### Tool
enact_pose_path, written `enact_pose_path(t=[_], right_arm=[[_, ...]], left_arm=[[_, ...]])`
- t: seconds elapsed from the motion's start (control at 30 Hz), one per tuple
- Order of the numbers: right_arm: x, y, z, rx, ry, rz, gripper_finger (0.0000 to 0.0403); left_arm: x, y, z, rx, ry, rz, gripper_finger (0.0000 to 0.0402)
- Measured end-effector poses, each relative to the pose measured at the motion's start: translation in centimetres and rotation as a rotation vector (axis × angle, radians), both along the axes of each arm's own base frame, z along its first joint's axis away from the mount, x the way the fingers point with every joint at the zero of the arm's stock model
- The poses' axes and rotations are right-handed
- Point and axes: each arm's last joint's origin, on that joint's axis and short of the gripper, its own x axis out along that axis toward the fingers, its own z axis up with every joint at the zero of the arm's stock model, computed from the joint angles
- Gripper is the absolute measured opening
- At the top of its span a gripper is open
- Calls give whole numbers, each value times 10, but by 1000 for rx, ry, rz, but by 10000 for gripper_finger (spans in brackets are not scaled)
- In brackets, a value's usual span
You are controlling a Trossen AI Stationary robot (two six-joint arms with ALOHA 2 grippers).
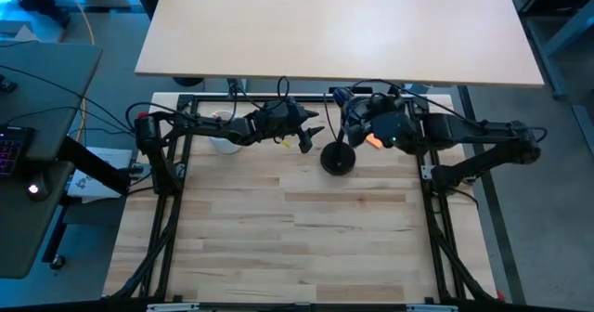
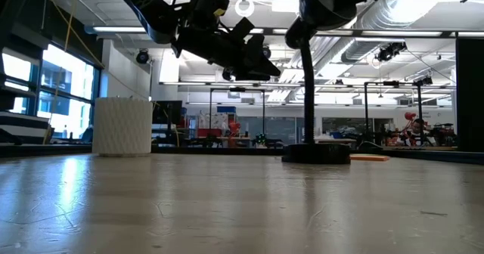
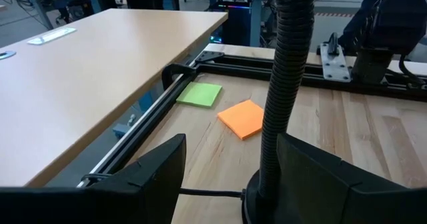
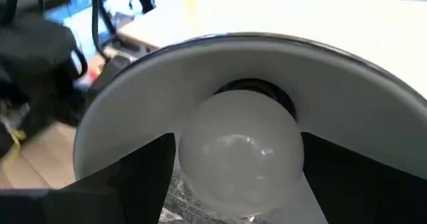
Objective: Screw lightbulb
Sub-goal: Remove the light bulb from the desk lamp
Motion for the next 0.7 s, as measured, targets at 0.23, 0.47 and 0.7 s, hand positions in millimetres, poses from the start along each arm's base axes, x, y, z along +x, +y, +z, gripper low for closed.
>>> enact_pose_path(t=[0.23,0.47,0.7], right_arm=[[0,-4,0,-286,360,223,312],[-3,-1,-3,-760,993,637,312],[-3,6,-4,-1065,1481,737,312]], left_arm=[[0,0,0,-1,-1,0,229],[0,0,0,-2,-2,0,229],[0,0,0,-17,-7,5,229]])
